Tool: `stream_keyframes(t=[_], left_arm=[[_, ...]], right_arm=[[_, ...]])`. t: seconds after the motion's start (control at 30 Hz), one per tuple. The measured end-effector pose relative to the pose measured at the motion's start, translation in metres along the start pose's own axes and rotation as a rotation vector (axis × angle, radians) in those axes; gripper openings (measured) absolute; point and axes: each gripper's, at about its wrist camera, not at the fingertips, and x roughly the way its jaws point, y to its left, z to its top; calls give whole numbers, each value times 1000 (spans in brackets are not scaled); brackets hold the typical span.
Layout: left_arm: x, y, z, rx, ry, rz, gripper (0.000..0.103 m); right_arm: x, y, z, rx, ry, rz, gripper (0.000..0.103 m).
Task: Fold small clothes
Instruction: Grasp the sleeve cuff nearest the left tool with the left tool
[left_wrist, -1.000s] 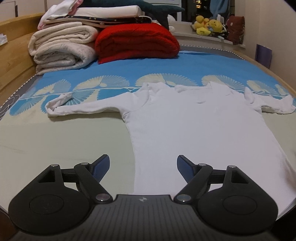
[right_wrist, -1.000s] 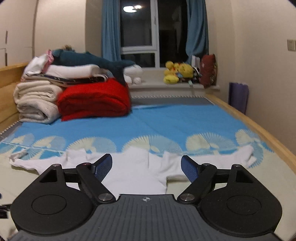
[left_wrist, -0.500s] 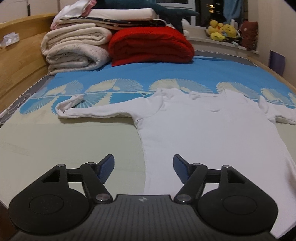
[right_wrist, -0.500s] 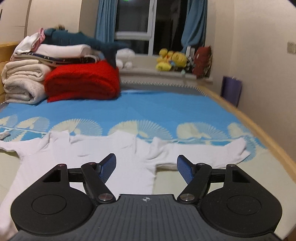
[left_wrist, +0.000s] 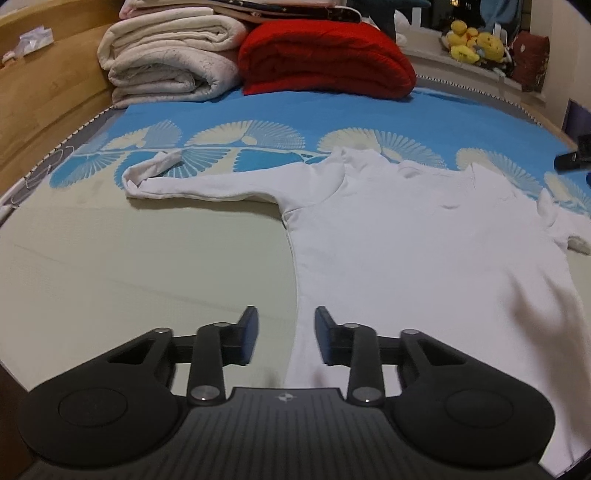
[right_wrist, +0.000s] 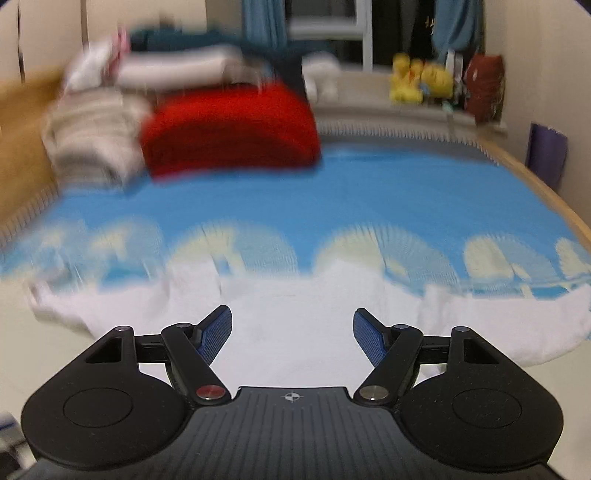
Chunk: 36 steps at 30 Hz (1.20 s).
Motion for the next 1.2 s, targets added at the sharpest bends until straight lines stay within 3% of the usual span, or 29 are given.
stream_keyframes(t=[0.13,0.2,0.23,0.3,0.4,0.47,0.57,0.63,0.67,0.73,0.87,0.93,1.0,1.07,1.2], left_arm=[[2,-2,11,-9,34,5,25],[-1,2,21,-33,38,10,25],[-3,7,28,-56,40,-1,25],[-8,20,48,-107,39,-29,25],[-1,41,88,-139,36,-30,25],[13,60,118,-160,34,-35,25],[47,89,161,-114,-9,33,25],[78,112,184,-103,-23,77,25],[98,126,193,-100,-24,95,25],[130,148,205,-104,-11,117,25],[198,183,218,-84,50,174,26],[225,194,219,-81,85,199,33],[254,203,222,-79,121,219,51],[279,206,224,-47,144,262,79],[315,208,228,22,160,320,81]], right_arm=[[11,-6,8,99,60,92,69],[14,-8,12,103,66,82,66],[15,-10,14,107,70,83,60],[17,-18,15,155,90,104,34],[21,-26,18,225,103,134,17],[19,-26,20,225,94,134,17],[19,-26,23,232,108,139,18],[23,-25,24,227,129,152,23],[25,-23,25,215,144,158,32],[31,-19,25,167,168,164,41],[43,-13,19,90,203,145,45],[51,-13,16,80,232,144,46],[59,-14,13,70,258,143,47],[64,-14,11,67,273,133,48],[70,-20,13,94,263,99,48]])
